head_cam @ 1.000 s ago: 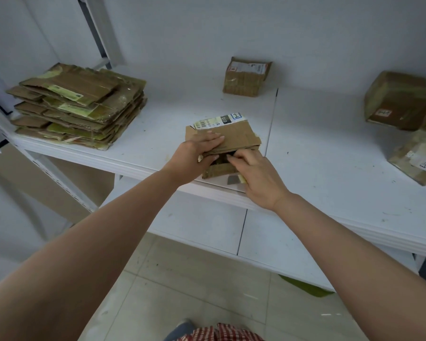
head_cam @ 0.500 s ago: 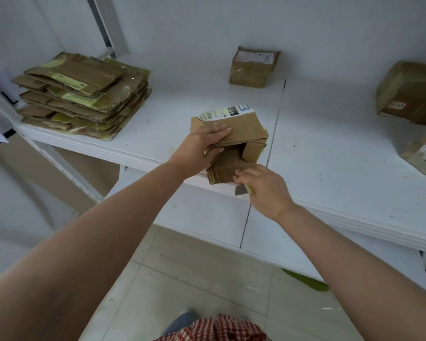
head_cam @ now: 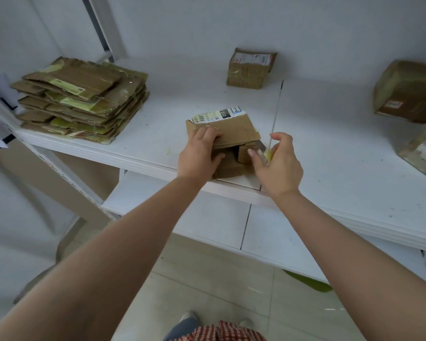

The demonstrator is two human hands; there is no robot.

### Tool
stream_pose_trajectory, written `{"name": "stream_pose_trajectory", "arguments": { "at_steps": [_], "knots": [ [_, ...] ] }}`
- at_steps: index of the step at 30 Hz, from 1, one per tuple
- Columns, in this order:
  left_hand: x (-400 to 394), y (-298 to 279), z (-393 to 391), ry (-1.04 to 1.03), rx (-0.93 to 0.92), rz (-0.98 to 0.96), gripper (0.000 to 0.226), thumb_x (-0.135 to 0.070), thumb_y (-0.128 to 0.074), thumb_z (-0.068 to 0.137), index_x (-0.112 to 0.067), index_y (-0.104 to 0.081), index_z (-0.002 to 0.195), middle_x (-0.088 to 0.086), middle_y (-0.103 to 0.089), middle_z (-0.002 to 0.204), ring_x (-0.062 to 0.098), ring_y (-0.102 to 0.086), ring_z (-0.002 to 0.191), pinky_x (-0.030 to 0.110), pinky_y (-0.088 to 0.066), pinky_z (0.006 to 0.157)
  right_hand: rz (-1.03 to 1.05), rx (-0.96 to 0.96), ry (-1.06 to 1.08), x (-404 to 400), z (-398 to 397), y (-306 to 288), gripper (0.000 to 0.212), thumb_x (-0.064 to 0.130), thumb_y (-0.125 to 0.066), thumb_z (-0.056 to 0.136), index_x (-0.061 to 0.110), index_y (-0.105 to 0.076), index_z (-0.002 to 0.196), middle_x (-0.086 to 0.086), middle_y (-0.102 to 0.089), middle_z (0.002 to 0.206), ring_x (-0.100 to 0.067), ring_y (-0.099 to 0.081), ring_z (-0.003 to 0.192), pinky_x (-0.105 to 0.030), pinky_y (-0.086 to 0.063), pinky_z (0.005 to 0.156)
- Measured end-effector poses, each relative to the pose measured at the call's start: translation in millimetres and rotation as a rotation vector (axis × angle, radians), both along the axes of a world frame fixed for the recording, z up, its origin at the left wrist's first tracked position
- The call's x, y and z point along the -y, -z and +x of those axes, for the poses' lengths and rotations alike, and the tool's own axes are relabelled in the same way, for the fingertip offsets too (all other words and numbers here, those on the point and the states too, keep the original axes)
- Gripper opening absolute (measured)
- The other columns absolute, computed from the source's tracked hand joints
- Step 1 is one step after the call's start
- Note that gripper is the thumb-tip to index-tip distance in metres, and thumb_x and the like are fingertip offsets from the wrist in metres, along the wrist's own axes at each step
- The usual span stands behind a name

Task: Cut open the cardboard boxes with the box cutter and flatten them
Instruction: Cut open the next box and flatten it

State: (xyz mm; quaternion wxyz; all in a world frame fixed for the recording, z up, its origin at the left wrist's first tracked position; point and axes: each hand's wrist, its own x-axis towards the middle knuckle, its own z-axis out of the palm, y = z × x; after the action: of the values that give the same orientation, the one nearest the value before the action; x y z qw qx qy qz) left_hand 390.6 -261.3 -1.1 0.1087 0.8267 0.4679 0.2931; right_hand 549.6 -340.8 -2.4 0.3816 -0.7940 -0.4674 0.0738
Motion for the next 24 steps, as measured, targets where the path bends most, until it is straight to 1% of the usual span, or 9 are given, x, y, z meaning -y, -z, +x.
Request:
{"name": "stream_pose_trajectory", "arguments": {
  "at_steps": [3,5,9,13,15,18,20,22,24],
  "knots": [
    [2.2,-1.9,8.6,-0.160,-0.030,0.036,0.032,-0.013,-0.066,0.079,-0.013,-0.054,0.109,0.001,-0.054,0.117,0.021,-0.041,0.116,0.039,-0.050,0.061,-0.059,0.002,0.029,-16.2,-9.9,-9.9,0.079,0.057,-0.071,0.073,0.020,-0.034,0.133,-0.001,-0.048,0.125,-0.026,-0.060,0.095,-0.032,-0.042,0.067],
    [1.5,-1.5,11.6,-0.186,-0.057,0.056,0.029,-0.012,-0.065,0.079,-0.011,-0.052,0.106,0.002,-0.055,0.115,0.022,-0.042,0.115,0.036,-0.045,0.055,-0.114,0.024,0.026,-25.4,-18.0,-12.3,0.082,0.058,-0.072,0.069,0.021,-0.035,0.131,0.001,-0.046,0.126,-0.026,-0.061,0.095,-0.031,-0.040,0.066],
    [0.3,1.2,11.9,-0.176,-0.068,0.075,0.027,-0.011,-0.063,0.079,-0.009,-0.051,0.103,0.003,-0.055,0.112,0.025,-0.043,0.112,0.035,-0.046,0.053,-0.126,0.054,0.022,-35.4,-25.9,-9.0,0.057,0.046,-0.066,0.077,0.019,-0.041,0.120,-0.001,-0.048,0.118,-0.030,-0.062,0.088,-0.031,-0.038,0.063],
    [2.4,3.0,12.5,-0.124,-0.084,0.087,0.033,-0.018,-0.063,0.074,-0.010,-0.052,0.104,0.002,-0.054,0.109,0.024,-0.044,0.108,0.032,-0.042,0.050,-0.094,0.018,-0.010,-31.0,-18.0,-5.5,0.047,0.037,-0.062,0.078,0.020,-0.045,0.119,0.000,-0.051,0.117,-0.028,-0.059,0.089,-0.031,-0.042,0.067],
    [4.4,0.9,12.5,-0.076,-0.090,0.040,0.044,-0.022,-0.061,0.071,-0.013,-0.052,0.113,-0.001,-0.052,0.117,0.023,-0.041,0.113,0.035,-0.049,0.056,-0.073,-0.032,-0.026,-26.3,-10.7,-5.6,0.045,0.031,-0.060,0.079,0.023,-0.047,0.122,0.003,-0.054,0.117,-0.025,-0.058,0.096,-0.030,-0.041,0.070],
    [1.5,-1.7,1.2,0.113,-0.081,-0.019,0.068,-0.026,-0.058,0.065,-0.016,-0.044,0.130,-0.001,-0.043,0.135,0.022,-0.033,0.128,0.041,-0.054,0.079,-0.071,-0.059,-0.053,-18.4,2.7,-7.0,0.045,0.023,-0.056,0.085,0.026,-0.047,0.129,0.003,-0.061,0.114,-0.025,-0.057,0.102,-0.029,-0.041,0.072],
    [-1.9,-2.0,-10.2,0.254,-0.031,-0.035,0.080,-0.021,-0.059,0.065,-0.014,-0.035,0.141,0.005,-0.028,0.150,0.025,-0.016,0.143,0.037,-0.039,0.105,-0.060,-0.060,-0.057,-13.8,9.6,-8.4,0.045,0.021,-0.053,0.091,0.025,-0.044,0.134,0.000,-0.063,0.109,-0.027,-0.058,0.100,-0.030,-0.043,0.071],
    [-1.6,-0.3,-18.9,0.254,0.023,-0.060,0.091,-0.013,-0.059,0.068,-0.011,-0.018,0.149,0.009,-0.004,0.160,0.027,0.006,0.147,0.025,-0.012,0.111,-0.034,-0.075,-0.069,-11.1,11.3,-9.0,0.045,0.020,-0.051,0.093,0.026,-0.043,0.137,0.000,-0.063,0.101,-0.027,-0.059,0.095,-0.032,-0.045,0.072],
    [-0.7,2.7,-21.8,0.209,0.101,-0.093,0.092,-0.009,-0.054,0.072,-0.007,-0.007,0.151,0.014,0.002,0.160,0.027,0.007,0.147,0.017,-0.003,0.112,-0.028,-0.092,-0.088,-10.6,10.1,-8.3,0.046,0.017,-0.051,0.093,0.027,-0.043,0.138,0.003,-0.059,0.091,-0.026,-0.059,0.091,-0.031,-0.046,0.071]
  ]
}}
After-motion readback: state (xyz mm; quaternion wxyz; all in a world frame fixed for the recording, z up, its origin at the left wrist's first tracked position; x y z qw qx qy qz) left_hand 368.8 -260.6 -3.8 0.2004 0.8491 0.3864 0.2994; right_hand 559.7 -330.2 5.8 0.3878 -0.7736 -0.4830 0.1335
